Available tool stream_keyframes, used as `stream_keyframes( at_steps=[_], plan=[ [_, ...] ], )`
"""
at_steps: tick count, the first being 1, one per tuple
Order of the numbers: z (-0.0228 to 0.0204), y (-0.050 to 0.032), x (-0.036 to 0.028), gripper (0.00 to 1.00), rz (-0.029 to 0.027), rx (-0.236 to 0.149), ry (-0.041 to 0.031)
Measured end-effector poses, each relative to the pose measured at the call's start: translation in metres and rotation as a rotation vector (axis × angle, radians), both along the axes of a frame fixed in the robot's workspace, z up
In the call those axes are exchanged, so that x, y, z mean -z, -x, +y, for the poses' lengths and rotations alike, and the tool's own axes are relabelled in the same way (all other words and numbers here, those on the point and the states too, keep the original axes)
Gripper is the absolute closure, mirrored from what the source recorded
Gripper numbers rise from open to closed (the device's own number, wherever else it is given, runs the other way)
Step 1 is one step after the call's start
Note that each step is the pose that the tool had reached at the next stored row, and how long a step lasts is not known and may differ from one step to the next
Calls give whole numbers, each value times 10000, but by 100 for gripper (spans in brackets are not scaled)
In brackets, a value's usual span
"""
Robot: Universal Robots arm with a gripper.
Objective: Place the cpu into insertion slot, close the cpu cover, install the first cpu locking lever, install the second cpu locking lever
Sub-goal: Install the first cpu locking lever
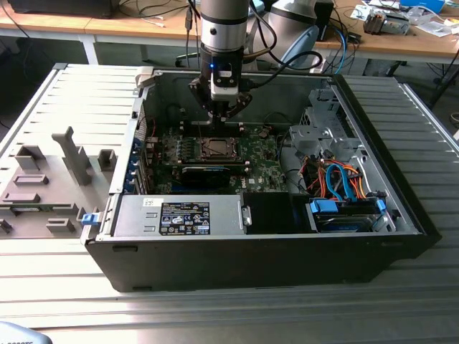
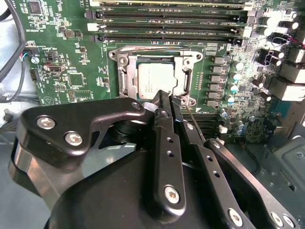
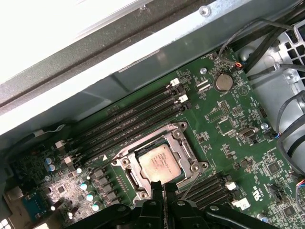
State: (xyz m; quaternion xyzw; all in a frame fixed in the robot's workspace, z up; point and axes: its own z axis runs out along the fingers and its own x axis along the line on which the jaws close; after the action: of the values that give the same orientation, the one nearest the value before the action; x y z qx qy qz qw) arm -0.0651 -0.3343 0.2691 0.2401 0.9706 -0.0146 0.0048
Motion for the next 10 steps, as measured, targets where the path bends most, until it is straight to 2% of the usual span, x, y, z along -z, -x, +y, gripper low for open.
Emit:
stream_keyframes(
  at_steps=[10],
  plan=[
    [0, 0, 0, 84, 0, -89, 0]
  ],
)
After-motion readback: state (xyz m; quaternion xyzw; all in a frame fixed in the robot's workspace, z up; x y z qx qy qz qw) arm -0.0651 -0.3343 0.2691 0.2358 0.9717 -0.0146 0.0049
